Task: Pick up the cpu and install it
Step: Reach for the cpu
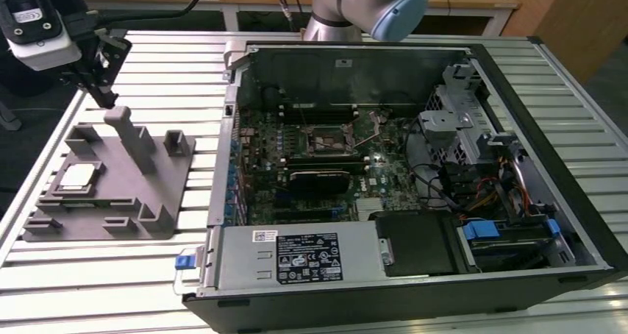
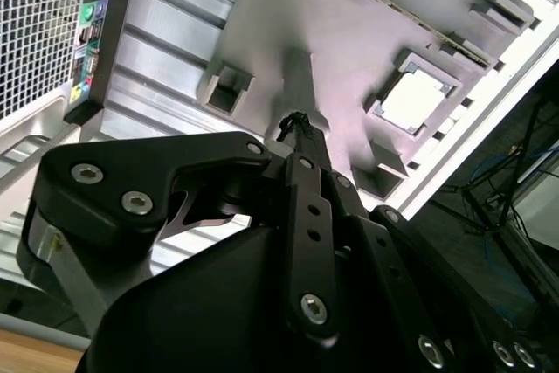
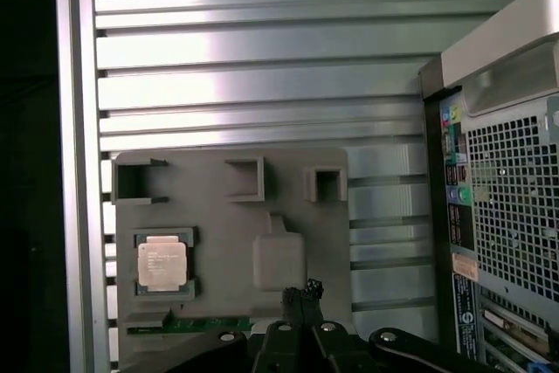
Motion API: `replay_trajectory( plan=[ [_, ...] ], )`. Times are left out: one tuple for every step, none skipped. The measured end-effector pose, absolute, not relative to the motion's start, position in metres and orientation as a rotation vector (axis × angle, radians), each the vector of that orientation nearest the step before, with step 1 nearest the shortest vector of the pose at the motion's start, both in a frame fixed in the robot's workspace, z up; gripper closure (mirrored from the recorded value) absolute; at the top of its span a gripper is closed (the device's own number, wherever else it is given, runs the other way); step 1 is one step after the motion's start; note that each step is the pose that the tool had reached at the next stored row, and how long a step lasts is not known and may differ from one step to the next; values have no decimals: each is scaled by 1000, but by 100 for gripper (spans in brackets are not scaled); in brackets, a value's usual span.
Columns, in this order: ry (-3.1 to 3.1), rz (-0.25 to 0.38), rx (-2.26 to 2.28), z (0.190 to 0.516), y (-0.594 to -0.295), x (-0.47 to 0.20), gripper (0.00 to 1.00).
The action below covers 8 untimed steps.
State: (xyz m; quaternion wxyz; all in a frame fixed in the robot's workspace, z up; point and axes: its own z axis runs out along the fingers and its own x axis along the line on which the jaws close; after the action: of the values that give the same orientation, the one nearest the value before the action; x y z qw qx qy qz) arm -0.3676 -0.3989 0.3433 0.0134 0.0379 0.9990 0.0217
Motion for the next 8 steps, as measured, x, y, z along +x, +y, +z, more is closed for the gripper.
replay_trajectory(
  plan=[
    [3112,68,118,343,-399,-370,89],
    [3112,68,118,342,-399,-371,89],
    [3112,68,118,342,-399,-373,89],
    [3112,68,118,341,-399,-375,89],
    [3112,68,118,340,-399,-377,89],
    [3112,68,118,340,-399,-378,89],
    [3112,68,118,339,-399,-380,89],
    [3112,68,118,338,-399,-382,89]
  ],
)
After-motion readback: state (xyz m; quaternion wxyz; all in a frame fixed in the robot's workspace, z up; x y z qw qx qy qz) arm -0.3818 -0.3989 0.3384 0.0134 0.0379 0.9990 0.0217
